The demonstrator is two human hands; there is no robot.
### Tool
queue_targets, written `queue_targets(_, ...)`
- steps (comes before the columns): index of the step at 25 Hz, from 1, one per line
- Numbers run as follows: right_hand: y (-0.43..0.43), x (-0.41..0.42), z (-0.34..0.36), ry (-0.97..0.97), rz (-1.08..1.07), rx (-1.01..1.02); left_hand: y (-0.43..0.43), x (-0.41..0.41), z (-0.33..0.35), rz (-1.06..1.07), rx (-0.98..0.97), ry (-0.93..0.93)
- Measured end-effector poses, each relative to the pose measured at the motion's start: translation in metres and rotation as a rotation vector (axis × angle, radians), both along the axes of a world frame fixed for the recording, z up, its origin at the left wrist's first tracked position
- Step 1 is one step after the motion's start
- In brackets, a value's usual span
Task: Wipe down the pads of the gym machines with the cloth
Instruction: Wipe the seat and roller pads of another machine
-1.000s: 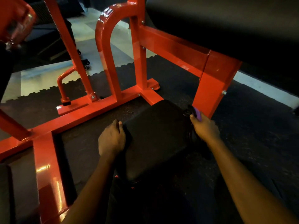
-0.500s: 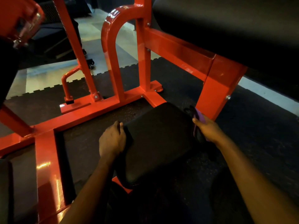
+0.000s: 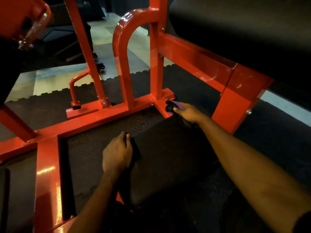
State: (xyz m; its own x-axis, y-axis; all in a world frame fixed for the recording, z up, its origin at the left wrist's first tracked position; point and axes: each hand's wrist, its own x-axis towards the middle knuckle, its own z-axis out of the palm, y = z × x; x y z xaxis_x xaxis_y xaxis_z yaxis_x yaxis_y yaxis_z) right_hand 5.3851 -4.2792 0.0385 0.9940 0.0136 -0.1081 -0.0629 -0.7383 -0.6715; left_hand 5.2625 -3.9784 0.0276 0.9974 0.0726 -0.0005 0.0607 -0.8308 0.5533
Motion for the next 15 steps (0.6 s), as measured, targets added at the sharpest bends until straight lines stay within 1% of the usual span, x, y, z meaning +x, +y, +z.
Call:
queue_targets(2,-0.004,-0.018,0.004,-0.034,0.02,0.106,-0.002,-0.002,0.003,0.013,0.011,-0.014)
queue_targets(4,-0.016,-0.041,0.0,-0.026,-0.027,0.212,-0.005,-0.005,0.006,0.038,0.03,-0.022)
queue_targets(6,-0.035,-0.06,-0.01,0.03,-0.101,0.334,-0.006,-0.007,0.009,0.048,0.044,-0.02)
queue_targets(8,-0.046,-0.066,-0.018,0.08,-0.146,0.396,-0.007,-0.006,0.008,0.054,0.049,-0.024)
queue_targets(10,-0.041,-0.042,-0.02,0.072,-0.148,0.308,-0.006,-0.003,0.005,0.064,0.049,-0.028)
queue_targets(12,-0.021,-0.011,-0.008,0.093,-0.072,0.191,-0.005,-0.001,0.002,0.055,0.047,-0.037)
queue_targets(13,-0.006,0.005,0.0,0.109,0.004,0.093,-0.005,-0.001,0.001,0.057,0.041,-0.038)
queue_targets(15,0.029,0.026,0.017,0.15,0.198,-0.217,-0.005,-0.002,0.003,0.077,0.032,-0.026)
